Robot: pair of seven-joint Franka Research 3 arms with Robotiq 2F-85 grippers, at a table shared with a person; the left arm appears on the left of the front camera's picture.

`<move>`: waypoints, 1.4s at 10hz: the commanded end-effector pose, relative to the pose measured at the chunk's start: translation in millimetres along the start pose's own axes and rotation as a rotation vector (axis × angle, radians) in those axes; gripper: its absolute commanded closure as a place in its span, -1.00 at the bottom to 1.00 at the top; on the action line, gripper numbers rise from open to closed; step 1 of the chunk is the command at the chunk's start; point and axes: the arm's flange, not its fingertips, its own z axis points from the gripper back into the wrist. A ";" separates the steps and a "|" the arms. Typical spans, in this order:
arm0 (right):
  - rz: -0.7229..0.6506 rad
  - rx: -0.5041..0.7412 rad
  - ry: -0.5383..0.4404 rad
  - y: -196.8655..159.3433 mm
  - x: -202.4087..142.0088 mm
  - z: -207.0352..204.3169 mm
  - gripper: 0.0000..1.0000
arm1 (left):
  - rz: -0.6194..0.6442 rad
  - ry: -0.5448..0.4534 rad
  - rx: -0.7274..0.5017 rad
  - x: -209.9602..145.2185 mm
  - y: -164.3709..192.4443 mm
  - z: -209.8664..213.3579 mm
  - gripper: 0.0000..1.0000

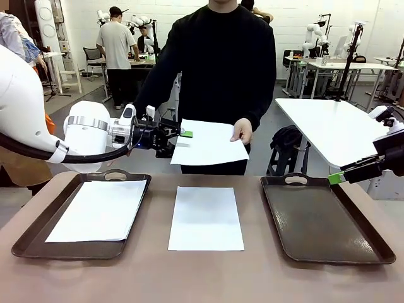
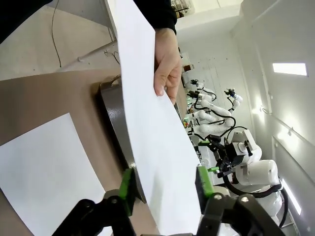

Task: Sort the A4 documents.
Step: Receive the A4 Paper.

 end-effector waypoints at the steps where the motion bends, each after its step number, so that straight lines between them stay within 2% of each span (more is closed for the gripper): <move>1: 0.007 0.017 -0.025 -4.2 -0.3 -4.0 -1.00 | 0.021 -0.016 -0.030 9.2 -0.3 -2.0 0.17; 2: 0.007 0.017 -0.025 -4.2 -0.3 -4.0 -1.00 | 0.023 -0.019 -0.027 9.3 -0.6 -1.5 0.43; 3: 0.007 0.017 -0.025 -4.2 -0.3 -4.0 -1.00 | 0.026 -0.026 -0.025 8.6 -0.9 -1.2 0.57; 4: 0.007 0.017 -0.025 -4.2 -0.3 -4.0 -1.00 | 0.025 -0.028 -0.026 8.2 -1.4 -1.2 0.83; 5: 0.007 0.017 -0.025 -4.2 -0.3 -4.0 -1.00 | 0.025 -0.032 -0.030 7.9 -1.7 -1.2 0.97; 10: 0.007 0.017 -0.025 -4.2 -0.3 -4.0 -1.00 | 0.003 -0.020 -0.034 6.6 -1.8 -0.4 1.00; 11: 0.007 0.017 -0.025 -4.2 -0.3 -4.0 -1.00 | 0.001 0.012 -0.023 5.7 -5.7 1.2 1.00; 14: 0.007 0.017 -0.025 -4.2 -0.3 -4.0 -1.00 | 0.004 -0.015 -0.011 3.9 -0.8 0.1 1.00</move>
